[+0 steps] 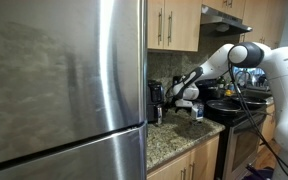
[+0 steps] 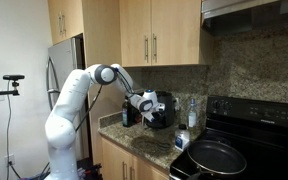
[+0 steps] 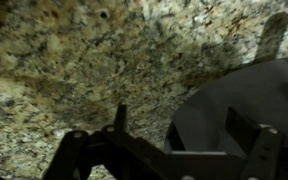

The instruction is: Close the drawer of the air fryer

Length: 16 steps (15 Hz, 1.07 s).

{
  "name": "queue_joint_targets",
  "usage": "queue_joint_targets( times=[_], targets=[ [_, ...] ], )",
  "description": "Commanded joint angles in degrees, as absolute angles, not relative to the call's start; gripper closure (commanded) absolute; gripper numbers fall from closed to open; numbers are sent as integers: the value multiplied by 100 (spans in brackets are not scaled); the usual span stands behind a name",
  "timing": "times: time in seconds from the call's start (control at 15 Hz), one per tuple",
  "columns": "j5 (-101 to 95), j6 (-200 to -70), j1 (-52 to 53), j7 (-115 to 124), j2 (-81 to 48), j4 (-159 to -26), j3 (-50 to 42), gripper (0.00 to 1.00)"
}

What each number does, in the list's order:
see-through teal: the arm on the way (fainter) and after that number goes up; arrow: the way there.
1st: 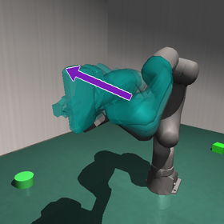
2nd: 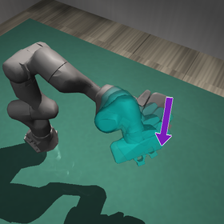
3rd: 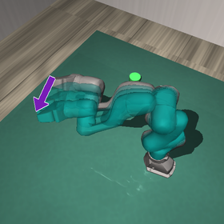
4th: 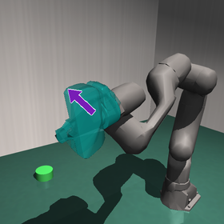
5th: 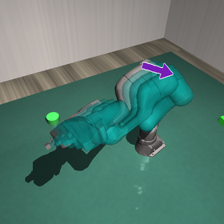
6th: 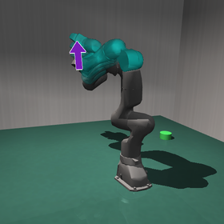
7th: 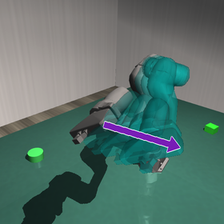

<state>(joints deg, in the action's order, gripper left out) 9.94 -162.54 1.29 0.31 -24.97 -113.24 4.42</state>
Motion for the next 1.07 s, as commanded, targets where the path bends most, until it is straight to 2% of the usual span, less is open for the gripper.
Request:
queue_joint_targets(
  times=[0.0, 0.2, 0.53, 0.73, 0.87, 0.93, 1.0],
  targets=[
    [869, -16410, 125, 78, -2658, -11239, 462, 0],
    [636, -16804, 265, 160, -2852, -11146, 235, 0],
    [697, -18289, -73, -365, -3032, -11038, 790, 0],
    [825, -18426, -645, -602, -2950, -11254, 1492, 0],
    [923, -18007, -990, -530, -2771, -11449, 1851, 0],
    [741, -18114, -730, -487, -2914, -11396, 1343, 0],
    [759, -18094, -872, -487, -2901, -11417, 1502, 0]
  ],
)
